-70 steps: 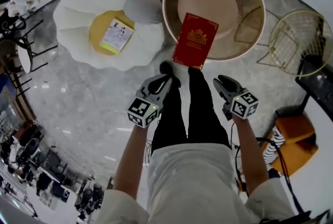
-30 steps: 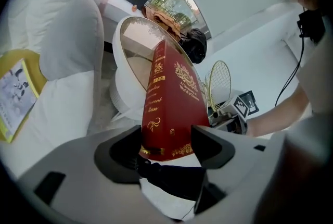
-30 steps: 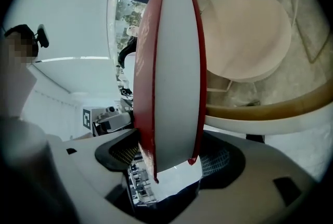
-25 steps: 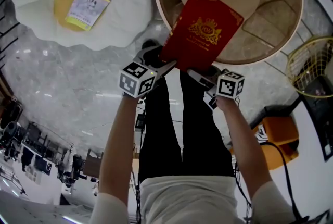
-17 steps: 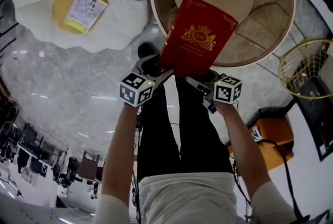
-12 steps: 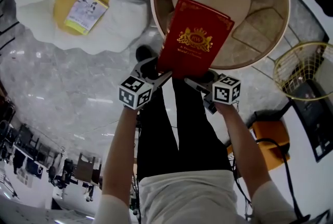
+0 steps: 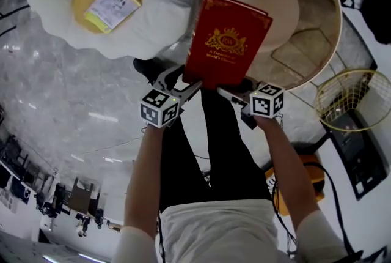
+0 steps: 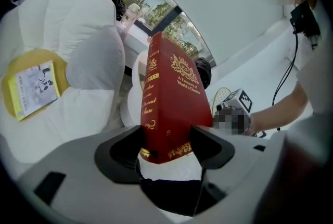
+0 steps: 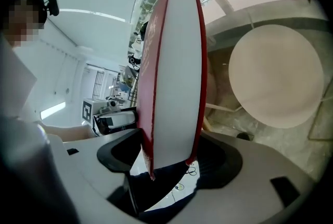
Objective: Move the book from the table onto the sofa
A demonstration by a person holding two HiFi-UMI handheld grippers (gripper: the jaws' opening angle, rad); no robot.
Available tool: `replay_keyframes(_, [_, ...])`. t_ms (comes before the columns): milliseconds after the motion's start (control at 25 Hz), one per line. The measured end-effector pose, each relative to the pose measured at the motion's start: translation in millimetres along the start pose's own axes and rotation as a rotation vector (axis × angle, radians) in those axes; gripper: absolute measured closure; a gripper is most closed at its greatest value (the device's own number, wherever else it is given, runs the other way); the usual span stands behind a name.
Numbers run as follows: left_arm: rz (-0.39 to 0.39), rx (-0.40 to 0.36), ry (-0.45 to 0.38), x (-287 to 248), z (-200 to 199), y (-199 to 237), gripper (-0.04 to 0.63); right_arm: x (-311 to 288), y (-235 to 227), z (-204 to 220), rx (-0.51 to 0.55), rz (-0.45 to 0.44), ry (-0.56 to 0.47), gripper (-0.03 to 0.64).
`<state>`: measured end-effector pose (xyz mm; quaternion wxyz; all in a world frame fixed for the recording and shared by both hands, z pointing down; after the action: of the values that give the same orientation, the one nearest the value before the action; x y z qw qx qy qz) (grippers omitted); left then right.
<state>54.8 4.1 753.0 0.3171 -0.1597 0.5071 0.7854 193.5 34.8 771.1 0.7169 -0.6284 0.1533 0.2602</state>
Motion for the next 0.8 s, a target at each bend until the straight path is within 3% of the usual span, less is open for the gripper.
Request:
replay_keyframes(280, [-0.032, 0.001, -0.063, 37, -12, 31, 0.301, -40, 27, -12, 0.065, -0.023, 0.041, 0.284])
replay_keyframes(480, [-0.055, 0.024, -0.11, 78, -19, 81, 0.301, -101, 56, -18, 0.102, -0.037, 0.069, 0.284])
replay_keyframes(800, [-0.088, 0.066, -0.182, 103, -21, 103, 0.301, -129, 74, -27, 0.168, -0.065, 0.112, 0.284])
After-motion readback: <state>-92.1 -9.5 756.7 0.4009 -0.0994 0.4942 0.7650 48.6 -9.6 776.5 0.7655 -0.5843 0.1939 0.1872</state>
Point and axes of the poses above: the fingertips, and each gripper's own axes: x backward along the fingers, y to its left, z out of its underside, the point moved 3 cm from there along x, backward along the fingers, and after that the axes turned 8 degrees about -y, right-handed, at the moved point
